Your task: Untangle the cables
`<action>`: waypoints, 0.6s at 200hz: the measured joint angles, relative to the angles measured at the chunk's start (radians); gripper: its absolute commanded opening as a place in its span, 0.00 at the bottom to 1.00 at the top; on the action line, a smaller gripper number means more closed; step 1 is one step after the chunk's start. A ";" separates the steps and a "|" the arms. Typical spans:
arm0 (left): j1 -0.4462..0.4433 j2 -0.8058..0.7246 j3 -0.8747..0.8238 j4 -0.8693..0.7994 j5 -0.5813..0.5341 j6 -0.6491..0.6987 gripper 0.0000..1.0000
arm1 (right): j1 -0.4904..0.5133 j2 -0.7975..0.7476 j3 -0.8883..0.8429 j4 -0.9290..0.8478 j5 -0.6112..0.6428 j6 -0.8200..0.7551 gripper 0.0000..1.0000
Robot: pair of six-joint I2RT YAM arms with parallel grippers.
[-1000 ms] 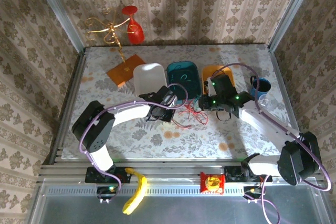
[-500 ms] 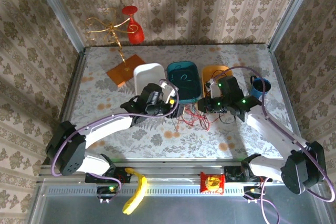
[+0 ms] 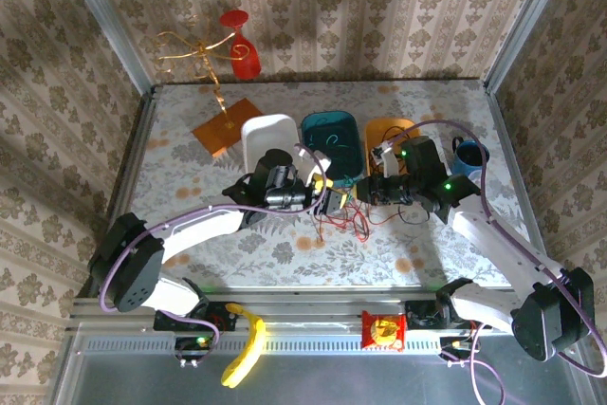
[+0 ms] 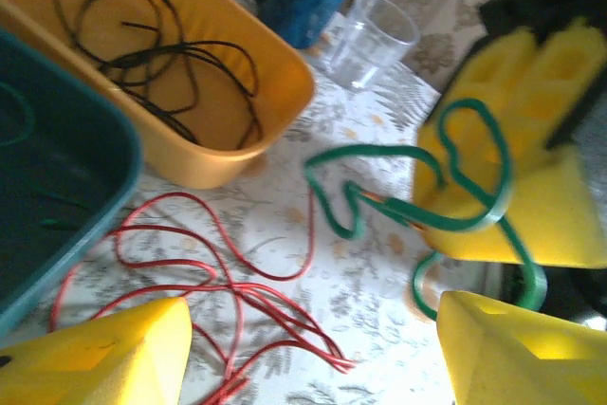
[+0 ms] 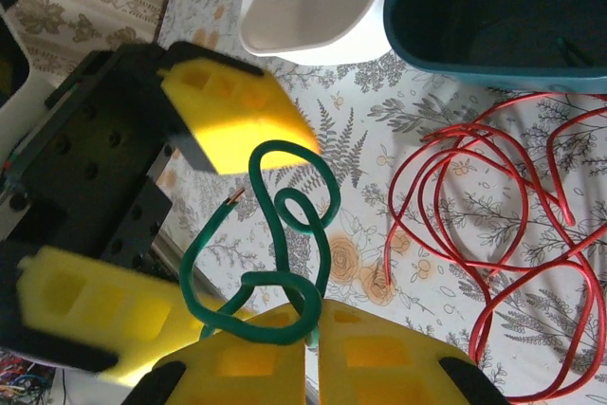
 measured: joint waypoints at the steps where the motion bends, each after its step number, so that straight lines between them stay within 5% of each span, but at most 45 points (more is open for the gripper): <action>1: 0.000 0.000 0.000 0.000 0.002 0.000 0.68 | 0.000 0.000 0.000 0.000 0.001 0.000 0.11; 95: 0.000 0.038 0.060 0.001 0.124 0.000 0.62 | -0.001 0.018 0.023 0.022 0.019 0.045 0.12; 120: 0.000 0.068 0.066 0.009 0.079 -0.011 0.41 | 0.000 0.018 0.024 0.031 0.018 0.053 0.12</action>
